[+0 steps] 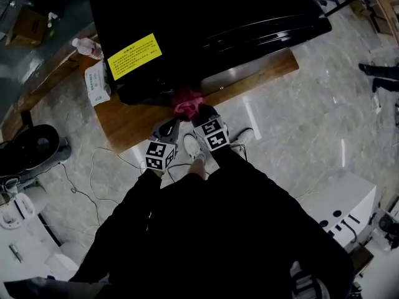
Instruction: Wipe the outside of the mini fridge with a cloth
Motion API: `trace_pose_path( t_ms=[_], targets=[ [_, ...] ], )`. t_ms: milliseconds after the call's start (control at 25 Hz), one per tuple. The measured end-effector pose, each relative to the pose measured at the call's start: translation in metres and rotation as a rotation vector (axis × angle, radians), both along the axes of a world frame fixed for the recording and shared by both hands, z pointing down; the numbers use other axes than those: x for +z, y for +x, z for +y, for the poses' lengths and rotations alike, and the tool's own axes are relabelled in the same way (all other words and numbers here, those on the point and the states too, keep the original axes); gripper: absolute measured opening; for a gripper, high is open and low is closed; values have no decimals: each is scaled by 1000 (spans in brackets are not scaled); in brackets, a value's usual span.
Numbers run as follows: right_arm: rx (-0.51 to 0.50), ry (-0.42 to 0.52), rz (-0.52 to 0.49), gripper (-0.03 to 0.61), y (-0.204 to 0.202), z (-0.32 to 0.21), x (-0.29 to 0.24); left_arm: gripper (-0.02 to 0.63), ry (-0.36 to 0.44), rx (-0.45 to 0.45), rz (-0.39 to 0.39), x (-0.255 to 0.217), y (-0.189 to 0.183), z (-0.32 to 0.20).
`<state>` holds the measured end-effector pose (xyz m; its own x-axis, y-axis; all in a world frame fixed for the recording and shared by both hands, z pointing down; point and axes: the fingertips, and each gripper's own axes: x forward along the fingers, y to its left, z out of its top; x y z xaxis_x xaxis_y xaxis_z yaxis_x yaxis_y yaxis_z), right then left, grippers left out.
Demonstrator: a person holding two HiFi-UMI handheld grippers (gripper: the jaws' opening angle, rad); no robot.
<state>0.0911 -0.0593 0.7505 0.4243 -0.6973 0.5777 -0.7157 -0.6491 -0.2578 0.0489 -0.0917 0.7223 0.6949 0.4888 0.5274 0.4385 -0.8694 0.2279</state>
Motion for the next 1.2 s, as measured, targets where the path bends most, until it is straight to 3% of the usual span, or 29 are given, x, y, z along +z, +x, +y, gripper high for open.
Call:
trace_pose_path(
  t_ms=[240,440,760,960,1200],
  targets=[
    [-34,67,70,55,-27,43,-76,5,-76,69,66,-62,-20,25],
    [34,151,254,57,-30,92,-180,5,-99,144,219,-142,-16,62],
    [209,269,519,57,24,189,-328,5,-215,234,503,-291,35,164],
    [285,330,637,57,70,244,-381,5,-242,235,595,-350,68,214],
    [262,330,689,55,107,277,-406,5,-220,182,629,-378,94,259]
  ],
)
